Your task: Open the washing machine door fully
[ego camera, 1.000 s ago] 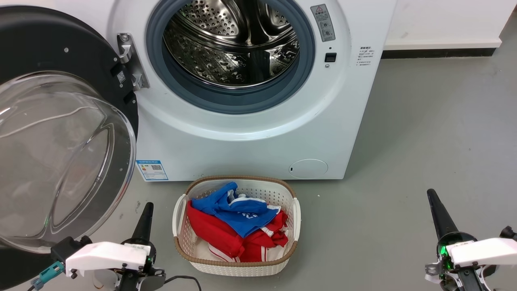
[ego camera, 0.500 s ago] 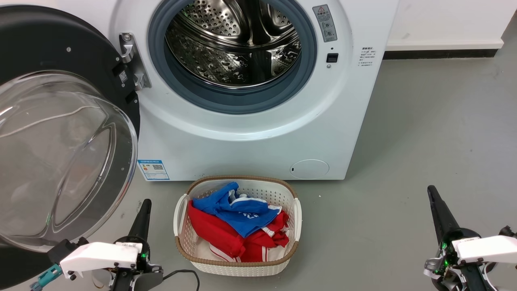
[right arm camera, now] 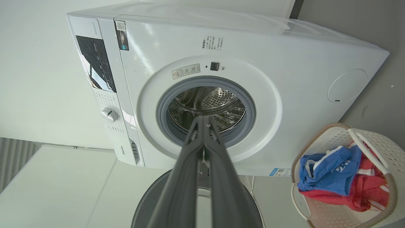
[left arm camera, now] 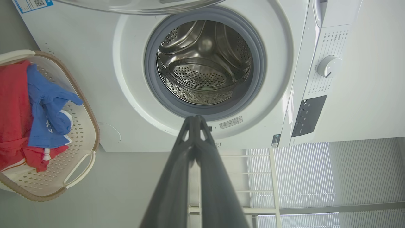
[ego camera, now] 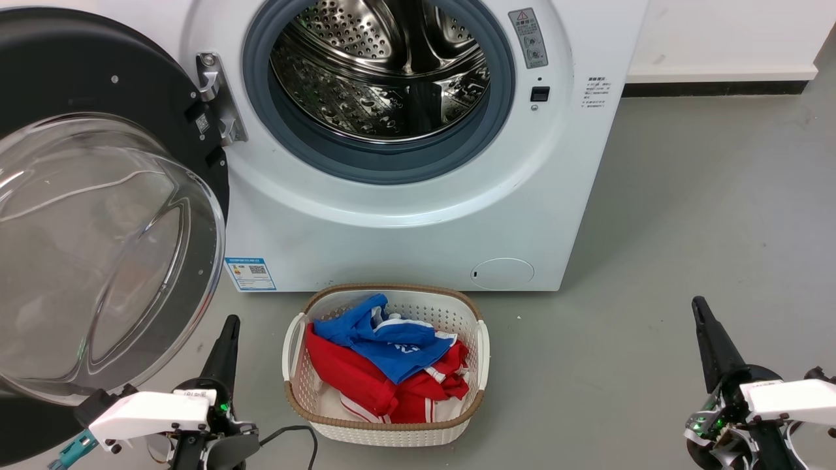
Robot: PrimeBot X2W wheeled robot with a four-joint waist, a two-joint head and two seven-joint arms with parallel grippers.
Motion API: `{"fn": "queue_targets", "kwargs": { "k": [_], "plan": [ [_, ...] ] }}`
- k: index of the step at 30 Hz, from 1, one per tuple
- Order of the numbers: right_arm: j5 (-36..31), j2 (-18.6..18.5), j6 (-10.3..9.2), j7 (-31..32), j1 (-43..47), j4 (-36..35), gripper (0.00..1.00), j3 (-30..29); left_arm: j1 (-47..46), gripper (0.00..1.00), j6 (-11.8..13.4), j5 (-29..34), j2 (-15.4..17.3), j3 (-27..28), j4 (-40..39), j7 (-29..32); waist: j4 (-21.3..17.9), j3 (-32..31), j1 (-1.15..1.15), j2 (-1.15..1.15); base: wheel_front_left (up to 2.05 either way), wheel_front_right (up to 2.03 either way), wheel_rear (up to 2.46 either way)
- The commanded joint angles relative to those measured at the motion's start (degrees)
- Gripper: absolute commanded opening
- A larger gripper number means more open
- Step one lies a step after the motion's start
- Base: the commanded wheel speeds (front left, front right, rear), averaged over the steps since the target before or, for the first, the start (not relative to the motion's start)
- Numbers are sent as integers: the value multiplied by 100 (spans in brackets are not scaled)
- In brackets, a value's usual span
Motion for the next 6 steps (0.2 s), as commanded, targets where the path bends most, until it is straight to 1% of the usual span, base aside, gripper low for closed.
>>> {"fn": "queue_targets", "kwargs": {
  "k": [1, 6],
  "plan": [
    [137, 22, 0, 31, -124, 19, 0, -15, -94, 0, -56, -110, -38, 55, -4, 46, 4, -1, 0, 0, 0, 0, 0],
    [340, 30, 0, 50, -138, 52, 0, -24, -96, 0, -110, -268, -64, 121, 4, 100, 13, -3, 0, 0, 0, 0, 0]
  ]
}}
